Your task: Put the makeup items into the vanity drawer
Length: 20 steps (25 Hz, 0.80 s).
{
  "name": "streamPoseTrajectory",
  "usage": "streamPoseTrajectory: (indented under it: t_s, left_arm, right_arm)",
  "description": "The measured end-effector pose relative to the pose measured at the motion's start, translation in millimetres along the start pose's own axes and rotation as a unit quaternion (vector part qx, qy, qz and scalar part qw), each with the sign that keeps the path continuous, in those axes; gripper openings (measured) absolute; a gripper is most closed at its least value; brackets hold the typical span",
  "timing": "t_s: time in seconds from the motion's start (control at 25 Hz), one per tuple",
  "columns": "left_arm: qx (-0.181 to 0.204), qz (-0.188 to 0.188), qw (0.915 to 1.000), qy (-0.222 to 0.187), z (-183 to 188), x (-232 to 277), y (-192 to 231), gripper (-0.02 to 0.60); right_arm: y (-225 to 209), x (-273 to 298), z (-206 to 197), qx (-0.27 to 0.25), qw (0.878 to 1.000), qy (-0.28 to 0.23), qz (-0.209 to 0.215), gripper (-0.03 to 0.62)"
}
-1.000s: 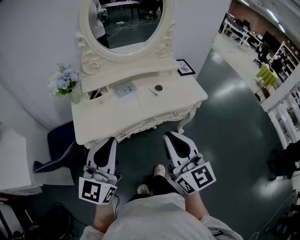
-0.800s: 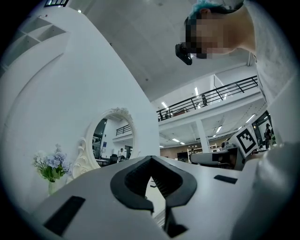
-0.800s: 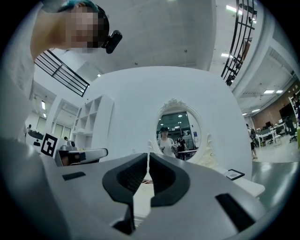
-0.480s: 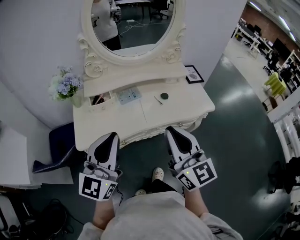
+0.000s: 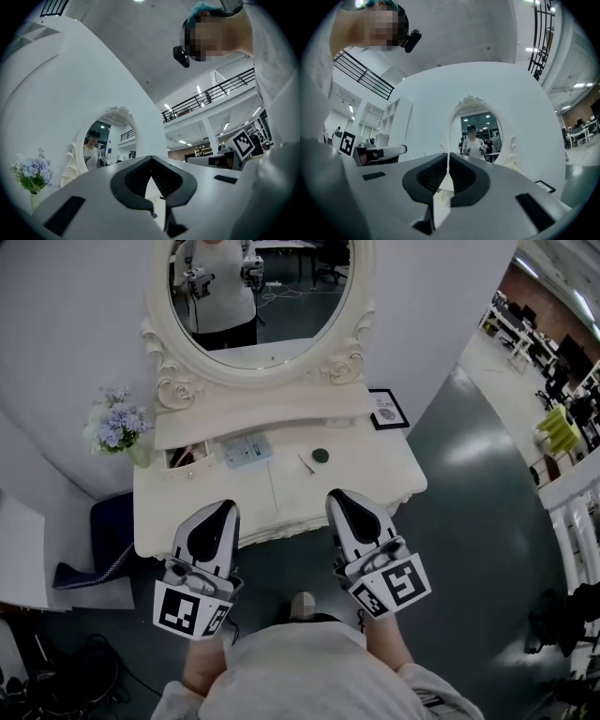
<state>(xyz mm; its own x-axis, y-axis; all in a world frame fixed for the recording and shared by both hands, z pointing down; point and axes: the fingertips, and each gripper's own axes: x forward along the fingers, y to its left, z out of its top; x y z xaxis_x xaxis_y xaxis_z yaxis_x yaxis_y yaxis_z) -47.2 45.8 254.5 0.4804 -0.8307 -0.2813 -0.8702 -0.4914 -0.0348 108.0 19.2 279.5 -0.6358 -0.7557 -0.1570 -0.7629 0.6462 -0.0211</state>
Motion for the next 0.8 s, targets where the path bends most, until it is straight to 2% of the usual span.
streamPoseTrajectory:
  t_s: [0.44,0.8]
  left_arm:
    - [0.014,0.039,0.9991,-0.003,-17.8,55.5,-19.0,0.014]
    - [0.020,0.040,0.9987,0.024,-36.2,83.4,-26.4,0.014]
  right_arm:
    - [-69.0,8.9,-10.4,0.008,0.999,0.001,0.035,0.026]
    - [-101.3,12.4,-30.4,0.041,0.999,0.002,0.035,0.027]
